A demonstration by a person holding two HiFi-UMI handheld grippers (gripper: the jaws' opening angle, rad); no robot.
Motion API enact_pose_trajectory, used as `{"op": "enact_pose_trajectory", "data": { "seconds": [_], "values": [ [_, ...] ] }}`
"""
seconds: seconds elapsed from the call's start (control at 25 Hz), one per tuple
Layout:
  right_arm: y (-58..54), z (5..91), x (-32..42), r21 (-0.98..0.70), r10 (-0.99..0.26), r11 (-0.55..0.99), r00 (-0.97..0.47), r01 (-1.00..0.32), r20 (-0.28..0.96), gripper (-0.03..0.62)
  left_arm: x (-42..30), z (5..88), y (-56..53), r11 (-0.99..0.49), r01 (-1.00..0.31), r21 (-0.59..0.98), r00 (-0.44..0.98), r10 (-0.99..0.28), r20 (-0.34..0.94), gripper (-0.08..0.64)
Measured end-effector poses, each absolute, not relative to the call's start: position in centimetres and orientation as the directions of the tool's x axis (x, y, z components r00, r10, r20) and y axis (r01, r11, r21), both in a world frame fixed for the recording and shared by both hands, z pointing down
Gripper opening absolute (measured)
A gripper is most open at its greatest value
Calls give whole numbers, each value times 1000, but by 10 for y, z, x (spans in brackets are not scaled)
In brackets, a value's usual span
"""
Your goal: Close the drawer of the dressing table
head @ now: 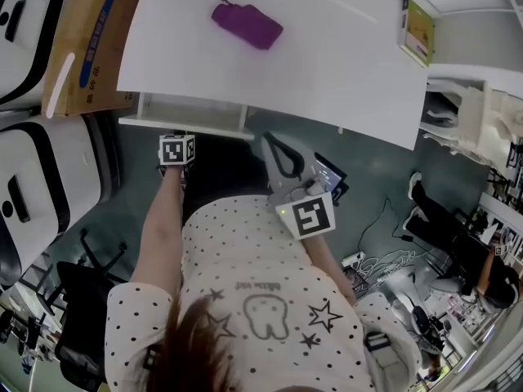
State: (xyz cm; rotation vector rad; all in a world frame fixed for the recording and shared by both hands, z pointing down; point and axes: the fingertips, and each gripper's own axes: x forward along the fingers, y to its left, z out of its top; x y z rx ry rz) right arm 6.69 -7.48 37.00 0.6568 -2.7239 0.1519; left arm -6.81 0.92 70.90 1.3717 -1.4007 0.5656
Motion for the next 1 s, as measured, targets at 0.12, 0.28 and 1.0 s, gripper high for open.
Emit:
{"op": "enact_pose_trajectory", "data": {
  "seconds": [0.12,0.28,1.0],
  "values": [
    [-80,367,67,-21,-436,883,-834,-470,337,-5,-69,706,10,232,-918,321,204,-418,886,77],
    [-85,367,67,-20,-442,879,-830,-477,341,-5,-67,709,9,217,-922,320,211,-411,887,77],
    [-91,384,55,-86,-457,845,-796,-528,397,-5,-73,709,-15,172,-928,331,232,-429,873,76]
  ]
}}
